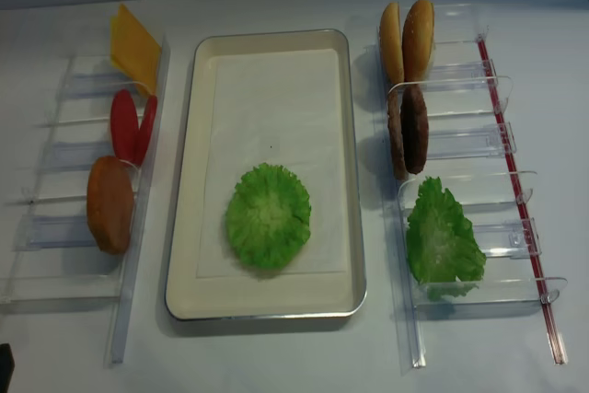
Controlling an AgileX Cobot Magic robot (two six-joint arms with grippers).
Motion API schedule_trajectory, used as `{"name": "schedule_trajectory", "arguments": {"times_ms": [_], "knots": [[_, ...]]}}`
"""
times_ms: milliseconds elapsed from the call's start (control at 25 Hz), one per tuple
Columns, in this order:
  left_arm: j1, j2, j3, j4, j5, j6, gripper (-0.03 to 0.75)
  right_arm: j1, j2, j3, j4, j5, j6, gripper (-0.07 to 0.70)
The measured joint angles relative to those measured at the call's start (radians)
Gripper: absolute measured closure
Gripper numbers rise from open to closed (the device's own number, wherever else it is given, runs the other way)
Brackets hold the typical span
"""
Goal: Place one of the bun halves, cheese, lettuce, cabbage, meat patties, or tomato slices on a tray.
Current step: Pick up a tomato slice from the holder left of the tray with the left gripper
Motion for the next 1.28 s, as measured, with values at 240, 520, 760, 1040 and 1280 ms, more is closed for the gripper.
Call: {"name": "schedule_trajectory", "arguments": {"times_ms": [240,520,760,1040,1280], "knots": [[0.000,0.000,0.000,0.000,0.000,0.000,0.278,0.000,0.000,0.000,0.000,0.000,0.000,0.118],[0.000,0.000,0.000,0.000,0.000,0.000,0.278,0.000,0.000,0.000,0.000,0.000,0.000,0.118],[0.000,0.000,0.000,0.000,0.000,0.000,0.278,0.000,0.000,0.000,0.000,0.000,0.000,0.118],[0.000,0.000,0.000,0.000,0.000,0.000,0.278,0.000,0.000,0.000,0.000,0.000,0.000,0.118],[0.000,0.000,0.000,0.000,0.000,0.000,0.278,0.000,0.000,0.000,0.000,0.000,0.000,0.118]]}}
